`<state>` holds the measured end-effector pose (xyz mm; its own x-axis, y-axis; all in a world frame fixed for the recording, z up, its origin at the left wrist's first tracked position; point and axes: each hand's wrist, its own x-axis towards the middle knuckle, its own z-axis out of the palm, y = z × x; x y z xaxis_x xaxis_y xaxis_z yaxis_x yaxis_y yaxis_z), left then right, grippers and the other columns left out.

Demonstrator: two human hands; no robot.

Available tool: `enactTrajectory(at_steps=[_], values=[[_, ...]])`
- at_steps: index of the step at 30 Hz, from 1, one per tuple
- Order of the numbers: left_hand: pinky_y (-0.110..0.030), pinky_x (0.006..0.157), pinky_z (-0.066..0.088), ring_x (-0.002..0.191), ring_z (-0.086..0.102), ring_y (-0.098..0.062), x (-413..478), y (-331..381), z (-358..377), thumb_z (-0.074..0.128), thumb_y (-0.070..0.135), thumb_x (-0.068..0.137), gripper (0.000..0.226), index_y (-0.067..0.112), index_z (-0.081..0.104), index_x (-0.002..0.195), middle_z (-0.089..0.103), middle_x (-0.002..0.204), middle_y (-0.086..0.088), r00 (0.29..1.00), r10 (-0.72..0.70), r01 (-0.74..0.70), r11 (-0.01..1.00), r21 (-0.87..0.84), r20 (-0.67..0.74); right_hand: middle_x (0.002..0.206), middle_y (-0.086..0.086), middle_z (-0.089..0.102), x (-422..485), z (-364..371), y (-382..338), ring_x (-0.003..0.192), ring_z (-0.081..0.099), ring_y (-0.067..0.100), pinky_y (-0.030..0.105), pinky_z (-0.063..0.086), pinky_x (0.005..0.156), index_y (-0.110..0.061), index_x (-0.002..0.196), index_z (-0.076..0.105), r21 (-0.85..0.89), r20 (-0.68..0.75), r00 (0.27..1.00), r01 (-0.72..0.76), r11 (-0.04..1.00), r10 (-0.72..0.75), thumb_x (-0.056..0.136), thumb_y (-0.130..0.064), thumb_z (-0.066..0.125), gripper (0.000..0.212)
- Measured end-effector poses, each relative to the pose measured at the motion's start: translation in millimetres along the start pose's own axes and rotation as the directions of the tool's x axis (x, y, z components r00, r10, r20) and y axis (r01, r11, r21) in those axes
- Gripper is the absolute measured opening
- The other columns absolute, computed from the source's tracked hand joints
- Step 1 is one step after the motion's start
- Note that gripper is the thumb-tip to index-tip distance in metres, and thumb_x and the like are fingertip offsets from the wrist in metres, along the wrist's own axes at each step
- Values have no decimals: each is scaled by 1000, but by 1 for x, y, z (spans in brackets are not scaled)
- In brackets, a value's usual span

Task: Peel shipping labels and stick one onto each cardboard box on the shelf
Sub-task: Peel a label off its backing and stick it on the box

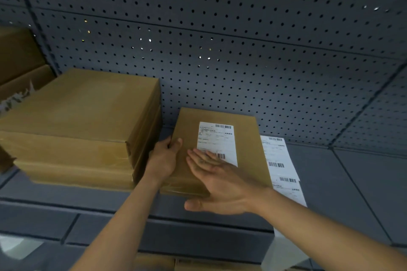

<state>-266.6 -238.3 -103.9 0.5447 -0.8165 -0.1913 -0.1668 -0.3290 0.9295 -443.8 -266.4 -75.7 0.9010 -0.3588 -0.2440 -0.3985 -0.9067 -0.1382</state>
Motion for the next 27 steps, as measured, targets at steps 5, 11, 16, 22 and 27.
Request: enactTrajectory(at_steps=[5, 11, 16, 22, 27], values=[[-25, 78, 40, 85, 58, -8, -4, 2, -1, 48, 38, 102, 22, 31, 60, 118, 58, 85, 20, 1000, 15, -15, 999, -38, 3, 162, -5, -19, -10, 3, -4, 146, -25, 3, 28, -10, 122, -17, 157, -9, 33, -31, 999, 29, 999, -28, 84, -81, 14, 100], [-33, 90, 46, 100, 61, -20, -4, 2, -3, 46, 42, 102, 39, 23, 56, 135, 64, 106, 6, 998, 23, -24, 999, 25, 51, 164, -10, -1, -22, 16, 4, 148, -15, -1, 27, -6, 123, -22, 158, 10, 188, -218, 973, -38, 981, 80, 82, -83, 4, 98], [-36, 114, 29, 140, 38, -25, -4, -1, -4, 48, 44, 101, 62, 21, 29, 154, 38, 155, -1, 999, -18, 20, 999, -35, 46, 163, -16, 12, -50, 27, 23, 149, -6, -1, 31, 9, 124, -30, 156, 23, 395, -450, 798, -225, 891, 401, 93, -72, 26, 76], [-30, 111, 27, 142, 37, -20, -21, -13, -7, 54, 36, 99, 61, 18, 33, 153, 43, 151, 5, 998, 56, -55, 990, -129, 4, 150, -16, 38, -71, 33, 44, 140, 36, 6, 24, 30, 115, -24, 154, 28, 876, -274, 535, -204, 436, 799, 98, -50, 50, 66], [-20, 92, 39, 111, 57, -6, -51, -31, 4, 53, 24, 101, 40, 31, 48, 139, 58, 111, 22, 996, 86, -88, 982, -169, -24, 137, -19, 44, -63, 51, 45, 120, 46, -2, 12, 35, 99, -16, 155, 26, 975, -164, 521, -43, 217, 838, 100, -30, 55, 64]])
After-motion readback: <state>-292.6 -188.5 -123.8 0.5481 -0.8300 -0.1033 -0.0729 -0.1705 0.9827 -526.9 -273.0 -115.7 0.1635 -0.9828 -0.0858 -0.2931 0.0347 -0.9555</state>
